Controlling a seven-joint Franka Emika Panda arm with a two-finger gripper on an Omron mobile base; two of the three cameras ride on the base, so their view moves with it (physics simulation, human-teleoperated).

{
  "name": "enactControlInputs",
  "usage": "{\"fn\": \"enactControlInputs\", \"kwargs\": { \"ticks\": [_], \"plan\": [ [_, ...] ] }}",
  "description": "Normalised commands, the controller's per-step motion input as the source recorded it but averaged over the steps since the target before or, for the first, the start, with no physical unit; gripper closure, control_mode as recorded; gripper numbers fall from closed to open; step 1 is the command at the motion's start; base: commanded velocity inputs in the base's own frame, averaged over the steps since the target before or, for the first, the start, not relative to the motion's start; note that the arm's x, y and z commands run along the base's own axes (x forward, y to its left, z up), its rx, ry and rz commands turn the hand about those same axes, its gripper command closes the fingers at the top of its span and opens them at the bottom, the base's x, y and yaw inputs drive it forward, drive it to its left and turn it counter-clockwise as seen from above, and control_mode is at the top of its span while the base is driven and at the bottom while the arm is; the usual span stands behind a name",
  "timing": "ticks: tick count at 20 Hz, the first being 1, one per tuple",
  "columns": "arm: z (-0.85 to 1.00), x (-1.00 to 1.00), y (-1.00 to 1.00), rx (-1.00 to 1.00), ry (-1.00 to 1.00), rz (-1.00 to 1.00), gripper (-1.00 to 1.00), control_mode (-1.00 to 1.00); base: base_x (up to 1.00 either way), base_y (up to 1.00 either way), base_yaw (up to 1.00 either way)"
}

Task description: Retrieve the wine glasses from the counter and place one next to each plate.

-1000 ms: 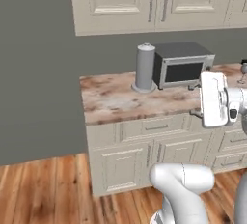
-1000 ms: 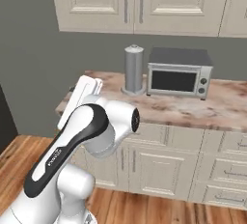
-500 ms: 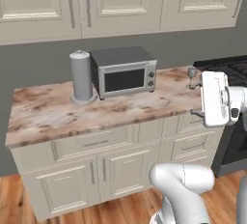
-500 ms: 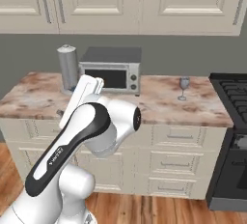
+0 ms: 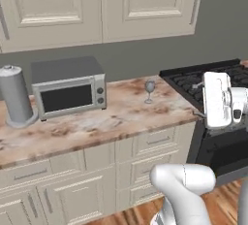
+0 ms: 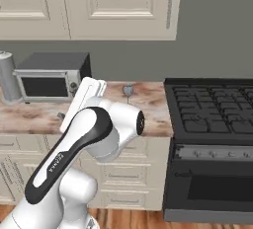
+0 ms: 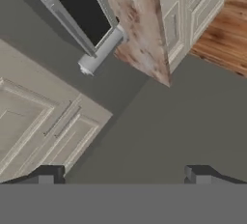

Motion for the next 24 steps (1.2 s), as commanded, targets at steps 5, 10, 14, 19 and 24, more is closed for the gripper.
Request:
{"fn": "enactControlInputs", "kwargs": {
  "ticks": [5,10,14,19,24],
  "plan": [
    [0.00,0.00,0.00,0.00,0.00,0.00,-1.00,1.00,1.00,-1.00,0.24],
    [0.00,0.00,0.00,0.00,0.00,0.00,-1.00,1.00,0.43,-1.00,0.43],
    [0.00,0.00,0.00,0.00,0.00,0.00,-1.00,1.00,0.01,-0.62,0.13],
    [0.00,0.00,0.00,0.00,0.00,0.00,-1.00,1.00,-0.24,0.14,0.01],
    [0.00,0.00,0.00,0.00,0.00,0.00,-1.00,1.00,-0.17,0.69,0.00]
  ]
}}
